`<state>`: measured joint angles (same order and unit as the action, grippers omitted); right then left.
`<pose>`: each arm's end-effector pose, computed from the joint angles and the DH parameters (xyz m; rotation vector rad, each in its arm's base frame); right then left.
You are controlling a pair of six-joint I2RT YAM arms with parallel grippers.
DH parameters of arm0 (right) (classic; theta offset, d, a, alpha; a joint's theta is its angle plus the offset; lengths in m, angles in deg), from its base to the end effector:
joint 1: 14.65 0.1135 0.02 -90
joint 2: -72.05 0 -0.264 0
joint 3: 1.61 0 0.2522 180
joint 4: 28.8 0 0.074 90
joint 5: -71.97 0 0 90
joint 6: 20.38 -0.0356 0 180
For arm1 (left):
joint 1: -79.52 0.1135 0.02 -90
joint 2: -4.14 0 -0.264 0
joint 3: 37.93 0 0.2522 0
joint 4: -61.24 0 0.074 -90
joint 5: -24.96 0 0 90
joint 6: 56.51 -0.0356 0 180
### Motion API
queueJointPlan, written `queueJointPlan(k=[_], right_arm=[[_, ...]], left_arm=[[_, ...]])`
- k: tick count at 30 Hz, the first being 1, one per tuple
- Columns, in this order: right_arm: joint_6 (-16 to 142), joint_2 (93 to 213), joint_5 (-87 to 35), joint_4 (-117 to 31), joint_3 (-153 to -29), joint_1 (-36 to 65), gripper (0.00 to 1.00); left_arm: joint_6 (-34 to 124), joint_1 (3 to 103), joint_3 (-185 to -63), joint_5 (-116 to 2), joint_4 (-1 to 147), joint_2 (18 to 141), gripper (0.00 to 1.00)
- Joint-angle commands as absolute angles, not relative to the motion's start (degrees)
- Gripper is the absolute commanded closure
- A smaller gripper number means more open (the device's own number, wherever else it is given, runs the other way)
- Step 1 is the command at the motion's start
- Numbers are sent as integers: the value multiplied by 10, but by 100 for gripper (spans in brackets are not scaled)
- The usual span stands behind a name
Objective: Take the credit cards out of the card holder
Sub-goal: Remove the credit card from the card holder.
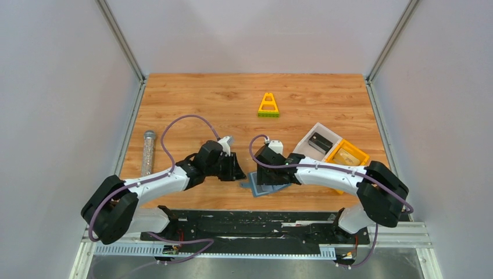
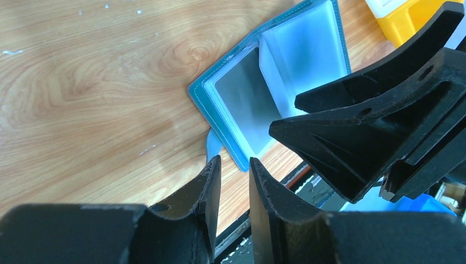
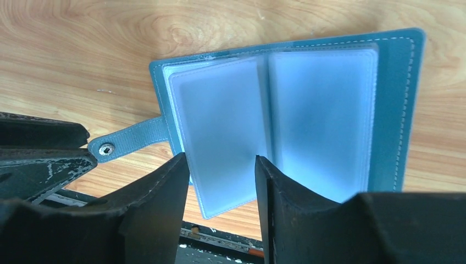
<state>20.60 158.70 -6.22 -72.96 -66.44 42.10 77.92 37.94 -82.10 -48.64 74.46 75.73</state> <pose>0.1613 0.2327 0.1839 -0.1233 2.7100 0.2908 0.1748 -0.1685 0.1774 0.1031 2.4989 -1.0451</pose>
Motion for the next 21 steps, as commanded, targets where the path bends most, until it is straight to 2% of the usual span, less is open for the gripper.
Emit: queueJointPlan(k=[1, 13, 21], right_arm=[[196, 1544, -22, -739, -659, 420, 54], [165, 1528, 27, -804, -659, 418, 64], [154, 1488, 47, -836, -646, 412, 67]], left_arm=[[780, 379, -847, -463, 701, 768, 68], [787, 378, -855, -403, 638, 820, 68], [796, 378, -870, -360, 591, 866, 68]])
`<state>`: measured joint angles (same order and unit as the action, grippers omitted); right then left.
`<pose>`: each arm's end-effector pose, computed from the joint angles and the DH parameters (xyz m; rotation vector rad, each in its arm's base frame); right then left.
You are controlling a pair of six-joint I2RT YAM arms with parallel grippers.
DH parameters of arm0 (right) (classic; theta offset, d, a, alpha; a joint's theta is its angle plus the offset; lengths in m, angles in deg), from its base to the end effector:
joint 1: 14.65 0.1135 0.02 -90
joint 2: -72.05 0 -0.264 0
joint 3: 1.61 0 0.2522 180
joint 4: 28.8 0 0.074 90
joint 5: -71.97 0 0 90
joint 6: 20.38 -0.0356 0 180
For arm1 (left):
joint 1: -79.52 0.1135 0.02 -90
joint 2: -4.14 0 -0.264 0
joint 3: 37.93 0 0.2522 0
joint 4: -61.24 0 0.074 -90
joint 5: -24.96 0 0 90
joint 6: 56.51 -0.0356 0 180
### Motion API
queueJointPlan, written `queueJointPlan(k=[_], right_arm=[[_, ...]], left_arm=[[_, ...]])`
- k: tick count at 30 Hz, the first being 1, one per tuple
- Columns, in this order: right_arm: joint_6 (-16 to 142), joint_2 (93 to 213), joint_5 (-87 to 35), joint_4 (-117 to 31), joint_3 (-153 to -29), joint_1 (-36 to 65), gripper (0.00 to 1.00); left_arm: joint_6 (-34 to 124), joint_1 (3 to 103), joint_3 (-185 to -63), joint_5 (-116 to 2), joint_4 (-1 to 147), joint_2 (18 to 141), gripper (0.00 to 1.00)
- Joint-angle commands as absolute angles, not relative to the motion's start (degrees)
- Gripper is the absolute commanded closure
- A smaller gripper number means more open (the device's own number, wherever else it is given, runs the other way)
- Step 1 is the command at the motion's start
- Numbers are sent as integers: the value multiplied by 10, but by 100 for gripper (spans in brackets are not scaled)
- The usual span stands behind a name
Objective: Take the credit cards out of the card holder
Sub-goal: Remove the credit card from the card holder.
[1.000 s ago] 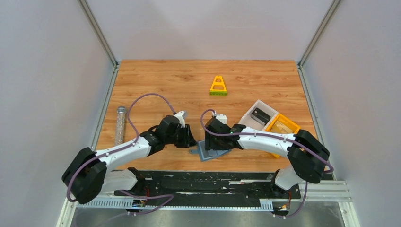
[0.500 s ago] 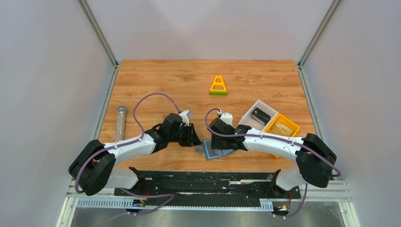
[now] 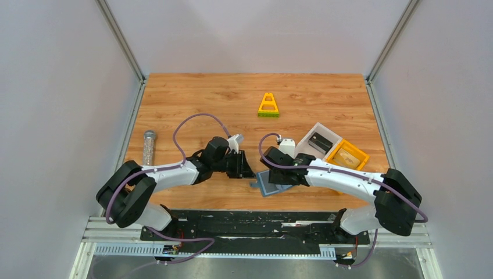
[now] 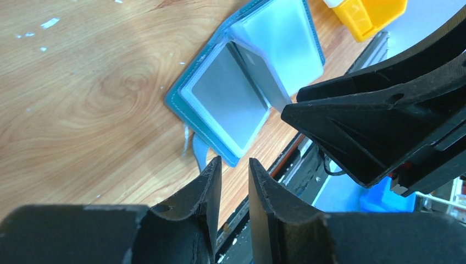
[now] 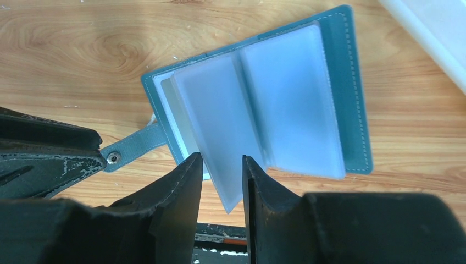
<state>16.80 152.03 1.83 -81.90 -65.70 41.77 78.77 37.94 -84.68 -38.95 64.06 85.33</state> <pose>0.1512 0.2059 0.2041 0.0027 2.6490 0.1319 0.1930 -0.1922 0.1676 0.2041 2.4807 -1.2589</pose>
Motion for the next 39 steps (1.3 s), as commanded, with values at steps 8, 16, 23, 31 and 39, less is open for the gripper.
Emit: queueJointPlan(k=[8, 16, 23, 31, 39], right_arm=[[150, 1480, 56, -847, -629, 398, 69], [148, 1460, 72, -864, -616, 385, 71], [151, 1448, 82, -890, -624, 372, 70], [152, 1427, 86, -927, -652, 368, 69], [196, 1400, 31, -899, -681, 368, 67]], left_arm=[[786, 378, -869, -366, 598, 885, 65], [743, 378, -869, -413, 686, 854, 55], [737, 377, -860, -410, 690, 860, 51], [746, 376, -862, -379, 649, 893, 51], [745, 377, -871, -377, 653, 913, 76]])
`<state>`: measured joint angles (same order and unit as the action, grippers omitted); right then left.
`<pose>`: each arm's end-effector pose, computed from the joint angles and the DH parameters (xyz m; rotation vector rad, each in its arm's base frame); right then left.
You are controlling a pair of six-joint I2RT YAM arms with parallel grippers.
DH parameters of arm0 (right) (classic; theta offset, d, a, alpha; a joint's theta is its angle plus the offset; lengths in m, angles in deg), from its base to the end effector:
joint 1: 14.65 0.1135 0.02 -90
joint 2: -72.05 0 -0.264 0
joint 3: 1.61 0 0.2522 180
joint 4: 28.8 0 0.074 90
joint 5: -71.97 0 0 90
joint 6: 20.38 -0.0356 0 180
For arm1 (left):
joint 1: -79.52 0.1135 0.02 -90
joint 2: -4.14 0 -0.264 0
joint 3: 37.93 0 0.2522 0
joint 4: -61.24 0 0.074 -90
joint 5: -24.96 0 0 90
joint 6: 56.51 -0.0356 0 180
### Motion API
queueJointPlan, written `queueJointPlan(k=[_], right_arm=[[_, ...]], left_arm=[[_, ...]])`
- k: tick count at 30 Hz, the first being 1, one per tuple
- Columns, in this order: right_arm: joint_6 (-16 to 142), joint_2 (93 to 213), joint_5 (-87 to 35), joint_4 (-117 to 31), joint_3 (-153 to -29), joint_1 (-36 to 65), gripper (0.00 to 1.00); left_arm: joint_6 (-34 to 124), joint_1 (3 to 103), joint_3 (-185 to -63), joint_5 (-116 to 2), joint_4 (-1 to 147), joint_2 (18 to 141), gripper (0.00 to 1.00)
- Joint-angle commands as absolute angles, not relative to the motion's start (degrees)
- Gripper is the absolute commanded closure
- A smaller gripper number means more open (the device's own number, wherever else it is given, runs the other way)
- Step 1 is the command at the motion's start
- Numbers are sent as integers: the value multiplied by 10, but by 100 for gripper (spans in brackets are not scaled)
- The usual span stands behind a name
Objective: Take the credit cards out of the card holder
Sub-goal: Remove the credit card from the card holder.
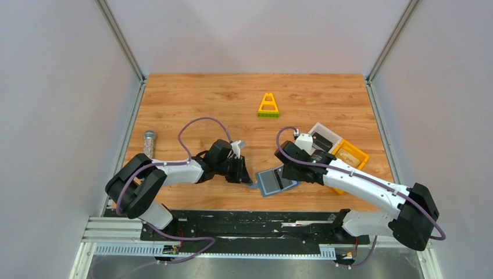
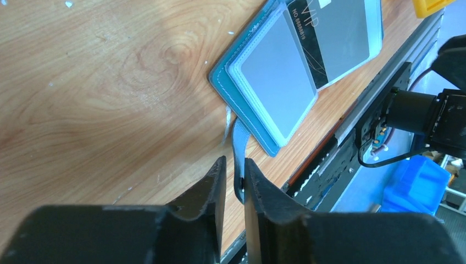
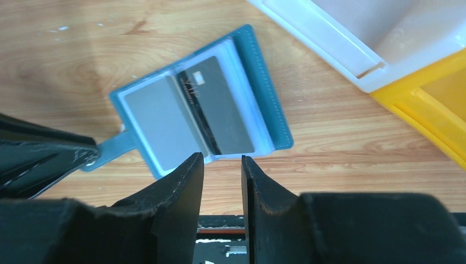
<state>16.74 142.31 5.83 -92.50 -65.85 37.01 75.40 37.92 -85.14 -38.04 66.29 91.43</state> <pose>0.1469 0.1625 0.2356 0.1259 2.5991 0.0316 0.1950 -0.1947 0.1399 0.2513 2.6074 -1.1836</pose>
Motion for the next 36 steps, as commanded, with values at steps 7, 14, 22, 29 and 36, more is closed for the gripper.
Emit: queueJointPlan(k=[7, 14, 22, 29, 36], right_arm=[[224, 1403, -10, -837, -658, 368, 67], [248, 1426, -53, -744, -622, 358, 71], [255, 1480, -100, -655, -595, 343, 75], [254, 1529, -119, -620, -585, 333, 78], [236, 1534, -116, -598, -555, 331, 80]], left_arm=[[682, 377, -910, -435, 795, 881, 100], [642, 378, -925, -449, 864, 862, 100], [605, 381, -948, -520, 949, 855, 96], [630, 392, -951, -569, 958, 824, 68], [678, 391, -961, -506, 911, 788, 59]])
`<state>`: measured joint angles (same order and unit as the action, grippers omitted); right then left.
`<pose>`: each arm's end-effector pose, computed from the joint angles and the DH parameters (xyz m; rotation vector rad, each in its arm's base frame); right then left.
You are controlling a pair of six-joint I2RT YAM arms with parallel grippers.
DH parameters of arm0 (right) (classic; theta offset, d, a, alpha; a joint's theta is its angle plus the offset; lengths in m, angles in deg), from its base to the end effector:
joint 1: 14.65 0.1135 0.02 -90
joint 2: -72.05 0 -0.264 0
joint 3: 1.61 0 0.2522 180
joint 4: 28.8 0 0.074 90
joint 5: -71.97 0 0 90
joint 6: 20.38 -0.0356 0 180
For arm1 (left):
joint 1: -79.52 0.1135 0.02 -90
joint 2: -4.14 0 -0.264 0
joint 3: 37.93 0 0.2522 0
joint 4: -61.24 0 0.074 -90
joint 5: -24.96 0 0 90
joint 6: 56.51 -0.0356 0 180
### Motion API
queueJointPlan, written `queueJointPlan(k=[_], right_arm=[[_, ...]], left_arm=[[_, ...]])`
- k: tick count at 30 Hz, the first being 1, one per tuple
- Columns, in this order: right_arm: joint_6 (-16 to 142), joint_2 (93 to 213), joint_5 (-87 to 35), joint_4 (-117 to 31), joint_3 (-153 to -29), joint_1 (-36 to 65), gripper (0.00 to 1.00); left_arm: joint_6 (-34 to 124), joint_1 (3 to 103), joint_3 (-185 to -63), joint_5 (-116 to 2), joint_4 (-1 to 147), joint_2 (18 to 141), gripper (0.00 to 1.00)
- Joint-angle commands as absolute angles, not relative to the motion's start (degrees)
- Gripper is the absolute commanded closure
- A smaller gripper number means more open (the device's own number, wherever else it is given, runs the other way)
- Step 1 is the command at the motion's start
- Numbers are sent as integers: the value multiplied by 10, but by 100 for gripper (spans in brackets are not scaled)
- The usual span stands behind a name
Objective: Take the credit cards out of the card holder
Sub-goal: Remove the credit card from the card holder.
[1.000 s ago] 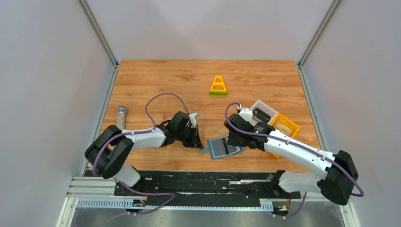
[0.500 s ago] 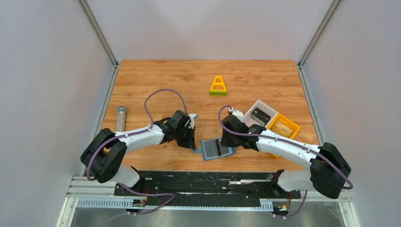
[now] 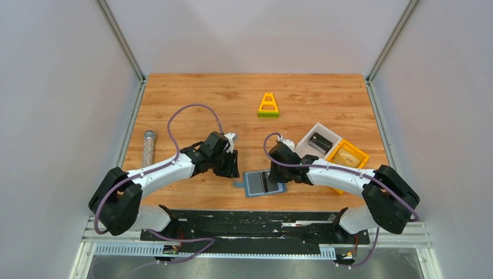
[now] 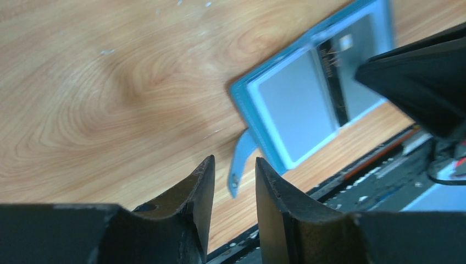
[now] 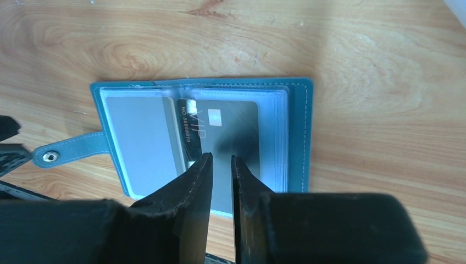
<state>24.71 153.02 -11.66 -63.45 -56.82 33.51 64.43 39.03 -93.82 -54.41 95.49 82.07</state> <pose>0.1762 0.1909 0.1695 -0.0366 2.6779 0.4108 0.1928 -0.1732 0.1864 0.2994 2.6732 -0.6786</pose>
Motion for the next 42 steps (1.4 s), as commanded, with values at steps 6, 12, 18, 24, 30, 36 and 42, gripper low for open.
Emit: queueJointPlan(k=[6, 12, 18, 24, 30, 36, 42], right_arm=[[225, 1537, -113, -583, -529, 328, 81], [217, 1509, -113, -574, -506, 324, 81], [227, 1475, -121, -573, -498, 314, 81], [229, 1479, -129, -570, -489, 305, 81], [231, 1462, -128, -571, -489, 301, 81], [236, 1464, -130, -572, -488, 290, 82], [247, 1468, -129, -578, -497, 283, 81]], left_arm=[[729, 379, -950, -457, 821, 800, 57], [763, 353, -940, -440, 718, 860, 57], [807, 350, -916, -435, 625, 924, 59], [820, 350, -903, -443, 575, 964, 60], [822, 348, -893, -445, 557, 983, 61], [817, 339, -902, -440, 562, 985, 61], [814, 325, -917, -461, 589, 967, 61]])
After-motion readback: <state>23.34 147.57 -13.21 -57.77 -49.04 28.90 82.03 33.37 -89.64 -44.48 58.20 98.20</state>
